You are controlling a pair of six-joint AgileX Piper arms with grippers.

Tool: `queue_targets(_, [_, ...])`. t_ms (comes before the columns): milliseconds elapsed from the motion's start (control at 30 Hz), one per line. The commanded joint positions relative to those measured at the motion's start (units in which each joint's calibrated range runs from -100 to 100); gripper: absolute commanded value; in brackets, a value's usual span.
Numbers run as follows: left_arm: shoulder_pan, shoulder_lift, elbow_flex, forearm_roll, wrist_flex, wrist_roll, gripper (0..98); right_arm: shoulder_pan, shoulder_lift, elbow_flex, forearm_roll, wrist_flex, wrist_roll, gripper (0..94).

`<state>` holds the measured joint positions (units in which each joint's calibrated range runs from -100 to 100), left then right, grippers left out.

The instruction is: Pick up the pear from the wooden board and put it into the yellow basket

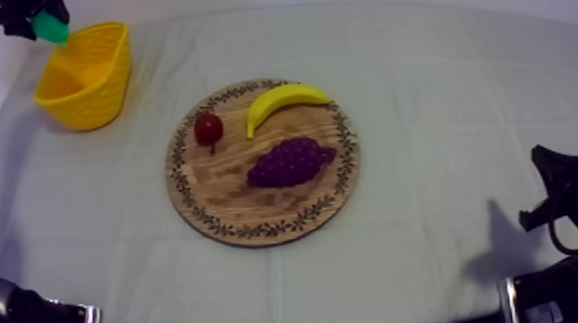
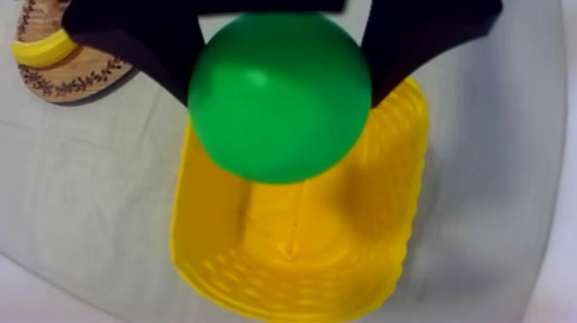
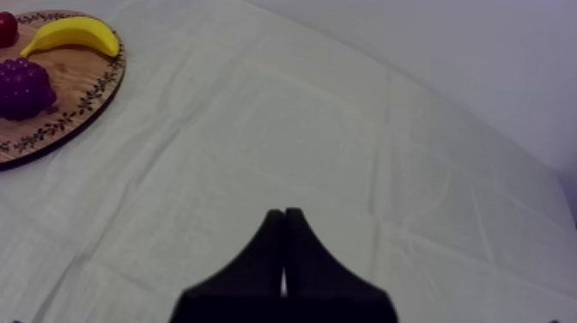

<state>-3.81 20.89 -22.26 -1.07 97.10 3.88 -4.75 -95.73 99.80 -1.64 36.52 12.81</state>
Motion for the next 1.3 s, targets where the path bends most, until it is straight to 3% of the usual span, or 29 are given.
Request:
queue_targets(0, [-0.1, 2.2, 0.1, 0.17, -0.8, -0.1, 51.6, 0.0, 0.0, 0.0, 0.0, 0.0, 0.0, 0.2])
queue_targets(500, [-0.6, 14.0, 0.4, 1.27, -7.4, -0.3, 52.5, 0.0, 0.0, 0.0, 0.0, 0.0, 0.0, 0.2])
queue_targets(800, [-1.4, 17.6, -0.1, 2.72, -9.3, -0.7, 65.3, 0.0, 0.0, 0.0, 0.0, 0.0, 0.0, 0.2])
queue_targets(1100, [-1.5, 18.6, 0.0, 2.55, -10.5, -1.1, 86.7, 0.0, 0.0, 0.0, 0.0, 0.0, 0.0, 0.2])
queue_targets(1267, [-1.5, 18.6, 0.5, 2.5, -10.8, -1.3, 93.5, 0.0, 0.0, 0.0, 0.0, 0.0, 0.0, 0.2])
